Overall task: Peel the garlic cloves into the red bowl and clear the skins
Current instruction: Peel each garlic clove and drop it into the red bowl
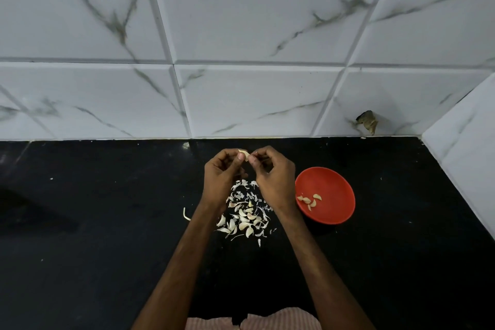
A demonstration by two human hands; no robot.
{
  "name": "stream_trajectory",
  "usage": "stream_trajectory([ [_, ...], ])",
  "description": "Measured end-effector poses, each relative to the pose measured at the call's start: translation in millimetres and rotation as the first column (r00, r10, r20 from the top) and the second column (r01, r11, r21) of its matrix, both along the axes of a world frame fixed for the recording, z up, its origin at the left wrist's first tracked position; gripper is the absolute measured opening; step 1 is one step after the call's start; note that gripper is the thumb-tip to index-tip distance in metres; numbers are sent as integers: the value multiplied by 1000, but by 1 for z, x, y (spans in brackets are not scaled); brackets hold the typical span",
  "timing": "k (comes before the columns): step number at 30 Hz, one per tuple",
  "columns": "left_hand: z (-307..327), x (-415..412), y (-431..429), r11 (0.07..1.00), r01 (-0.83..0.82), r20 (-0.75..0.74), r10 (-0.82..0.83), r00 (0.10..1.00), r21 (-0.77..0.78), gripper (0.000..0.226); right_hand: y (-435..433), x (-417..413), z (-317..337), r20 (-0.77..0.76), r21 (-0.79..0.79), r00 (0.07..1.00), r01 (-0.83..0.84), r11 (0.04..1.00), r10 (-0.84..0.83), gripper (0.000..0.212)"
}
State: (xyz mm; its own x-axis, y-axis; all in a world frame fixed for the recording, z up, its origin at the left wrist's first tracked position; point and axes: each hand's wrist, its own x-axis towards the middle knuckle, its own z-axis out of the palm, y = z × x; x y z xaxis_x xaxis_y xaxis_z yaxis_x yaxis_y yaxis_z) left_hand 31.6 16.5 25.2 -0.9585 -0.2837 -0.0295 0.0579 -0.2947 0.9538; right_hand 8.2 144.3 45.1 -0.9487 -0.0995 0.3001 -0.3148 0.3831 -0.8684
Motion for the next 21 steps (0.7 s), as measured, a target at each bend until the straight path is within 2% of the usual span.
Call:
stream_trajectory([
  [8, -2, 0, -1, 999, 31, 2, -31, 1000, -41, 15, 3, 0, 1, -120, 223, 992, -17, 975, 44, 4],
  [11, -3, 0, -3, 999, 36, 28, -35, 999, -28, 16, 3, -1, 3, -114, 199, 993, -14, 980, 37, 5],
  [15, -1, 1, -4, 998, 29, 45, -31, 999, 54, 22, 4, -4, 4, -49, 65, 998, -47, 997, 50, 7],
  [21, 1, 1, -2, 989, 18, 51, -25, 998, 147, 24, 4, -1, 2, 18, 57, 992, -127, 990, 126, 6],
])
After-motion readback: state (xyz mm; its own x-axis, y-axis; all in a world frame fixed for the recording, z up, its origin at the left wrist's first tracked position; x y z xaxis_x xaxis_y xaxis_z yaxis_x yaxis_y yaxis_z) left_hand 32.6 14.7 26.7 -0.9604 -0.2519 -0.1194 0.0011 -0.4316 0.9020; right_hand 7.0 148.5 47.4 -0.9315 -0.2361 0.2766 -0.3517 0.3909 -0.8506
